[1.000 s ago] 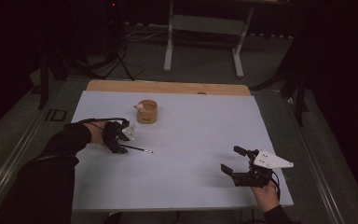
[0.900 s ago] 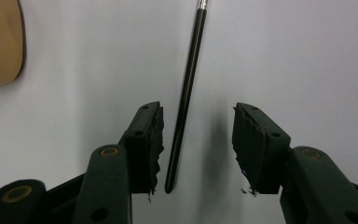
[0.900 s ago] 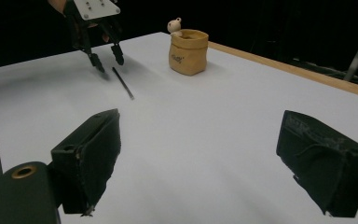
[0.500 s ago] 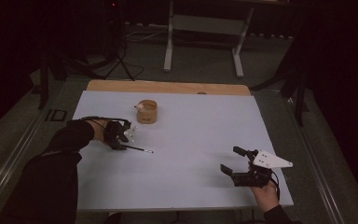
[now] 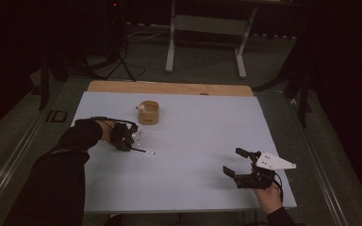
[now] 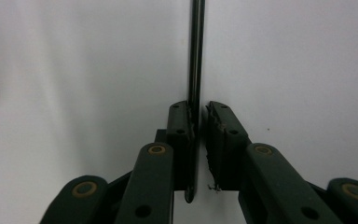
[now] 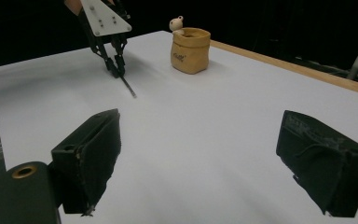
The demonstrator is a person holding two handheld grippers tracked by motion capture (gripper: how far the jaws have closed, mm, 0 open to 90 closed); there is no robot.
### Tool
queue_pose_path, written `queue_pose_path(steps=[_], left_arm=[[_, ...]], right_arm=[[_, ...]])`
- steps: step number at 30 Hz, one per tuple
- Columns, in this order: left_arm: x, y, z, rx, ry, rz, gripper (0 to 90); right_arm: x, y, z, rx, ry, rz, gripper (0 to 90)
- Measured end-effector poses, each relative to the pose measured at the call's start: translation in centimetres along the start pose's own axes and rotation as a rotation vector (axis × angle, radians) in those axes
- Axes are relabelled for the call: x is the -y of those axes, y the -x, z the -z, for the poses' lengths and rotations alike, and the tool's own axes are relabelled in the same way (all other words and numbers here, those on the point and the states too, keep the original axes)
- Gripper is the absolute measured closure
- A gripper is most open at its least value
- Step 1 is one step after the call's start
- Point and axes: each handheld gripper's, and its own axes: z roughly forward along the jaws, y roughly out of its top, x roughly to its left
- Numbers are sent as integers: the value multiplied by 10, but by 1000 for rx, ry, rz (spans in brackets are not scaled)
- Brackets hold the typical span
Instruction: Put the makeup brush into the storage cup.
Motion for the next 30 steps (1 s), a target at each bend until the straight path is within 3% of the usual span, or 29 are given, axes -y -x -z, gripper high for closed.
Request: queue_pose_path(steps=[5,9,12,15,21,30], left_arm=[[-2,-1,0,18,-14,13,851],[-4,-1,1,23,-23,-6,857],[-7,0,6,22,-9,49,859],[-6,3,16,-13,19,87,860],[-1,9,35,-88,166,173,860],[0,16,44,-114,343,342,861]], right_arm=[[0,0,1,-1,1,-3,136],[-1,0,1,-1,1,-3,137],[-1,0,2,2,6,-1,137],[-1,1,2,3,8,-3,137],[-1,0,2,-1,6,-3,137],[-1,0,1,-7,5,-9,137]])
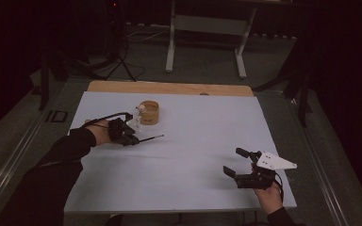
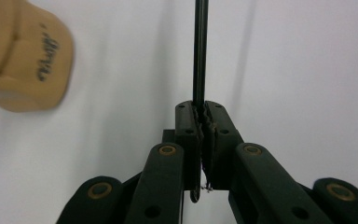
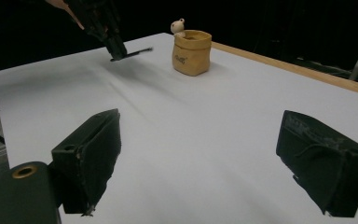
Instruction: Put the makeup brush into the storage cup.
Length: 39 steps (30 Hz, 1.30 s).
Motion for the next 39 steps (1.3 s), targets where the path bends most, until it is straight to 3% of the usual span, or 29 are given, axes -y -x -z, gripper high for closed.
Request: queue_pose_path(steps=[2,7,8,9,13,15,16,19,23,27,33,39], left_arm=[[0,2,0,-12,17,8,861],[-2,7,3,-25,119,69,860],[-2,7,3,-25,119,69,861],[-3,8,3,-31,155,109,861],[-5,12,2,-24,192,148,861],[-5,12,2,-24,192,148,861],[-7,16,1,-40,224,171,861],[-8,19,0,-58,255,206,861],[-7,21,2,-66,358,304,861],[-6,26,1,-91,398,306,861],[-4,31,3,-125,480,359,861],[-3,37,1,-128,527,389,861]], right_arm=[[0,0,0,0,0,0,138],[0,0,0,-3,1,-4,138],[0,0,0,-3,1,-4,138],[0,0,0,-3,2,-4,137],[0,0,0,-7,4,-3,137],[0,0,0,-7,4,-4,137],[0,1,1,-5,6,-7,138],[0,0,1,-5,6,-6,138],[0,-1,0,-6,2,-4,137],[0,-1,-1,-11,-1,-5,137],[0,-1,-1,-12,-1,-2,138],[0,-1,-1,-12,-3,0,138]])
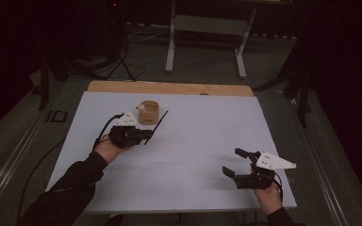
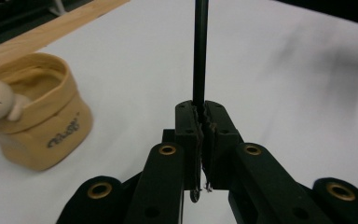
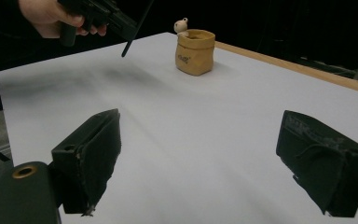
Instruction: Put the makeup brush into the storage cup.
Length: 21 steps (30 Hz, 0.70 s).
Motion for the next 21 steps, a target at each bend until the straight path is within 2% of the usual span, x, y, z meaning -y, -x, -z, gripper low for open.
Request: queue_pose_path(steps=[8,10,15,19,21], left_arm=[[0,10,0,9,88,34,861],[0,13,0,1,102,29,861],[3,17,1,11,138,65,861],[8,20,2,-3,164,79,861],[10,20,4,4,182,103,861]], right_arm=[[-1,-1,-1,-3,-2,6,137],[-1,-2,-1,-3,-4,8,137],[-2,-2,-1,0,1,12,138],[-2,-3,-2,1,-1,7,138],[-2,-2,-2,4,-4,6,138]])
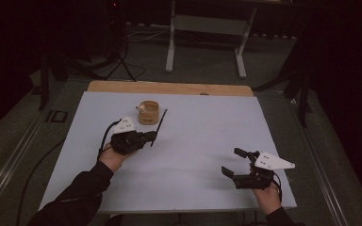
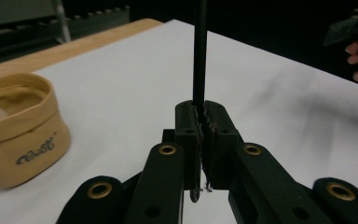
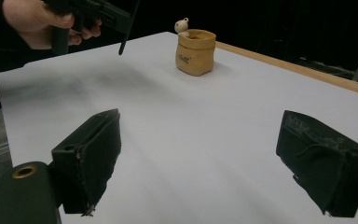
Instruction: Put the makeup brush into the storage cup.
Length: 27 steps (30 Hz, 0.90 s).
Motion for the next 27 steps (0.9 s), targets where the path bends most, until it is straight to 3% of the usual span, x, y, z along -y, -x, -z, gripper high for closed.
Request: queue_pose_path(steps=[8,15,21,22,27], left_arm=[[9,3,3,-3,34,21,861],[18,6,5,5,110,57,860],[22,10,1,30,146,56,860],[24,11,-1,33,154,49,860],[24,17,-2,4,179,13,860]], right_arm=[[-1,-1,-2,-8,-7,-5,138],[-3,-1,-4,-5,-15,-46,140],[-15,2,-3,-2,10,-83,141],[-20,2,-3,-18,28,-102,141],[-39,-1,-4,-16,27,-90,150]])
